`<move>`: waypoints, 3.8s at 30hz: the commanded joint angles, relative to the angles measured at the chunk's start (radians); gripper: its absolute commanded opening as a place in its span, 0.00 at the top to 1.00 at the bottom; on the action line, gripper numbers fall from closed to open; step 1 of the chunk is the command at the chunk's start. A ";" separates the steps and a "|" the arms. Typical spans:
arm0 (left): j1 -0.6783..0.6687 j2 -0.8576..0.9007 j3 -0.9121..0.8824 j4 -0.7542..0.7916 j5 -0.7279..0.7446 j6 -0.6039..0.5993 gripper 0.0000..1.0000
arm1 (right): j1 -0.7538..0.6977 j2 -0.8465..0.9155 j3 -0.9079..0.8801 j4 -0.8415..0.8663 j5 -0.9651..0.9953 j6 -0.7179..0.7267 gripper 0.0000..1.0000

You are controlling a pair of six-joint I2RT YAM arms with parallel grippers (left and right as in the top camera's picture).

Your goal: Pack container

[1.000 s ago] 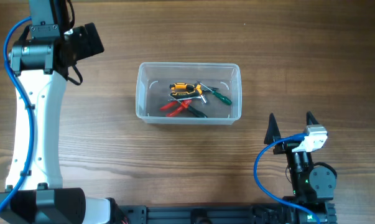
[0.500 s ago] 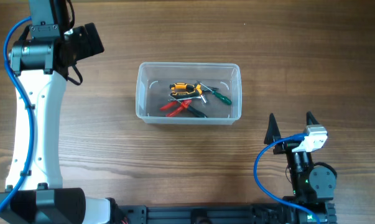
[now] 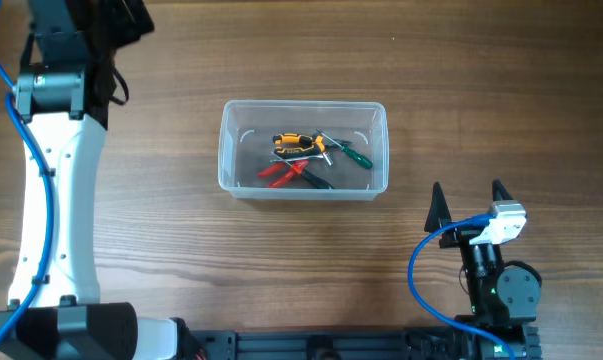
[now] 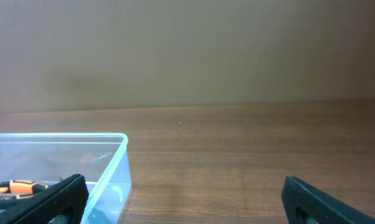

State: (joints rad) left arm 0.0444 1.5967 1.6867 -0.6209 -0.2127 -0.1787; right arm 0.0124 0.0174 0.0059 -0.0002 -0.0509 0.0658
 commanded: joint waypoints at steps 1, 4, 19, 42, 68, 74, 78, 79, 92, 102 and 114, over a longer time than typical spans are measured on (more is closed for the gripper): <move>0.046 -0.127 0.004 0.125 0.021 -0.010 0.00 | 0.003 -0.015 -0.001 0.003 0.005 -0.011 0.00; 0.073 -0.226 0.003 0.132 0.048 -0.016 0.00 | 0.003 -0.015 -0.001 0.003 0.005 -0.011 0.00; 0.082 -0.858 -0.434 0.106 0.063 -0.025 0.00 | 0.003 -0.015 -0.001 0.003 0.005 -0.011 0.00; 0.054 -1.456 -1.408 0.430 0.093 -0.406 0.00 | 0.003 -0.015 -0.001 0.003 0.005 -0.011 0.00; -0.003 -1.594 -1.623 0.430 0.127 -0.406 0.00 | 0.003 -0.015 -0.001 0.003 0.005 -0.011 0.00; -0.003 -1.594 -1.625 0.426 0.134 -0.406 0.00 | 0.003 -0.015 -0.001 0.003 0.005 -0.011 0.00; -0.003 -1.594 -1.625 0.426 0.133 -0.405 0.00 | 0.003 -0.015 -0.001 0.003 0.005 -0.011 0.00; -0.003 -1.594 -1.625 0.426 0.133 -0.397 0.00 | 0.003 -0.015 -0.001 0.003 0.005 -0.010 0.00; -0.003 -1.594 -1.625 0.419 0.246 0.271 0.00 | 0.003 -0.015 -0.001 0.003 0.006 -0.010 0.00; -0.003 -1.594 -1.625 0.419 0.246 0.280 0.00 | 0.003 -0.015 -0.001 0.003 0.005 -0.011 0.00; -0.003 -1.594 -1.625 0.419 0.246 0.280 0.00 | 0.003 -0.015 -0.001 0.003 0.005 -0.011 0.00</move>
State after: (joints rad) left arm 0.0475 0.0147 0.0719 -0.2012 0.0177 0.0776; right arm 0.0124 0.0154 0.0059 -0.0006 -0.0509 0.0658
